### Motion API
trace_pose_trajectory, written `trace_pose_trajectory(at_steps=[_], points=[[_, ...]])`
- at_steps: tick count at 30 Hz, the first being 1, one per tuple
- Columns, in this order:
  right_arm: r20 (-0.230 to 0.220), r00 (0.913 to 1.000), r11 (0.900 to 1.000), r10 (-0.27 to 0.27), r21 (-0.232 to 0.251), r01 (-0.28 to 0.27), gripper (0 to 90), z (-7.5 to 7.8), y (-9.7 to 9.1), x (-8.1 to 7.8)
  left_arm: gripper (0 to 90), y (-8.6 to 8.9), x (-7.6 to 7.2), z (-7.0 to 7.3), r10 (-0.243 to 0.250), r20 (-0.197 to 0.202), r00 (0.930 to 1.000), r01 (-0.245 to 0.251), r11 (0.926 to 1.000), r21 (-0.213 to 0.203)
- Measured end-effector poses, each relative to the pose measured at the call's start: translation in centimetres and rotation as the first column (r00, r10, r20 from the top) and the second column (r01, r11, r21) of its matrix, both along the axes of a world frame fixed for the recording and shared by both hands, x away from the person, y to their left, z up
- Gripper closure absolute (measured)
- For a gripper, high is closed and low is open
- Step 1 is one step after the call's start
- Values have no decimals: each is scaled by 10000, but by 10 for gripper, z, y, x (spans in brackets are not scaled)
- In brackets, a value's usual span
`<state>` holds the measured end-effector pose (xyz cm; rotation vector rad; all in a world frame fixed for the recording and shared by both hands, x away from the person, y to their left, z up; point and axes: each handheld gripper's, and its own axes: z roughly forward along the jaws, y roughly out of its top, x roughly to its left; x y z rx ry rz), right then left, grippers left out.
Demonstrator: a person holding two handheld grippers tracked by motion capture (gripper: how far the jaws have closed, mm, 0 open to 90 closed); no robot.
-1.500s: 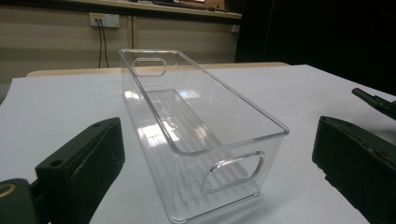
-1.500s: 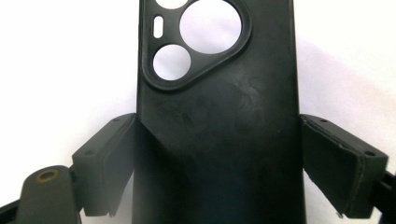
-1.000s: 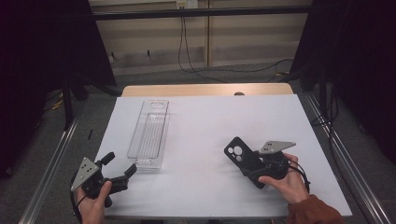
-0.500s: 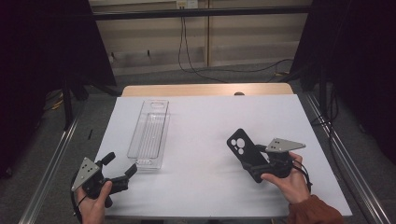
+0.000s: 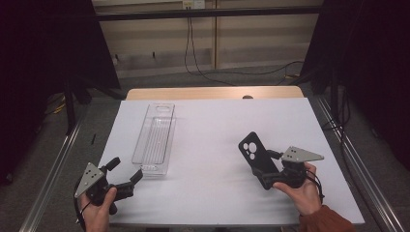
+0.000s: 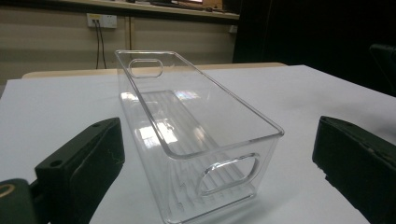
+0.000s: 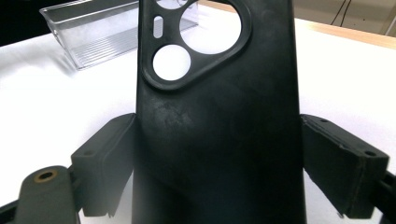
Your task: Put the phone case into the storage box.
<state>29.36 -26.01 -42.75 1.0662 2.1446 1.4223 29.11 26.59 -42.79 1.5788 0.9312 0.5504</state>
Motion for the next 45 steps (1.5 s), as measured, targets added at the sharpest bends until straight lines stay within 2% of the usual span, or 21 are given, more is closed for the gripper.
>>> trace_pose_trajectory(at_steps=[3,5,9,17,22,30,34,40,45], points=[[-10,9997,9997,251,51,-251,141,-2,2,-2,24,-1,0,0,-118,10,9999,118,9999,70],[93,9985,9980,534,344,-537,141,-1,6,-5,21,-3,-1,1,-179,-70,9998,178,9998,-85],[41,9967,9960,809,389,-810,141,0,12,-7,21,-7,-1,3,-388,-16,9992,388,9992,-31],[7,9930,9919,1180,469,-1179,141,0,23,-6,21,-12,-1,5,-501,-10,9987,501,9987,-30],[83,9900,9881,1410,614,-1412,140,1,29,-7,21,-20,0,7,-801,-13,9968,801,9968,35],[124,9857,9833,1682,686,-1686,140,3,35,-8,24,-35,2,10,-1424,-61,9898,1424,9898,103],[133,9845,9821,1750,691,-1755,140,3,37,-7,27,-44,3,12,-1844,-111,9828,1846,9827,152],[172,9831,9803,1824,735,-1831,140,4,40,-7,20,-54,5,14,-1848,-155,9826,1853,9821,352],[165,9807,9776,1948,783,-1955,140,4,43,-7,19,-62,5,17,-2395,-96,9708,2397,9706,240]])
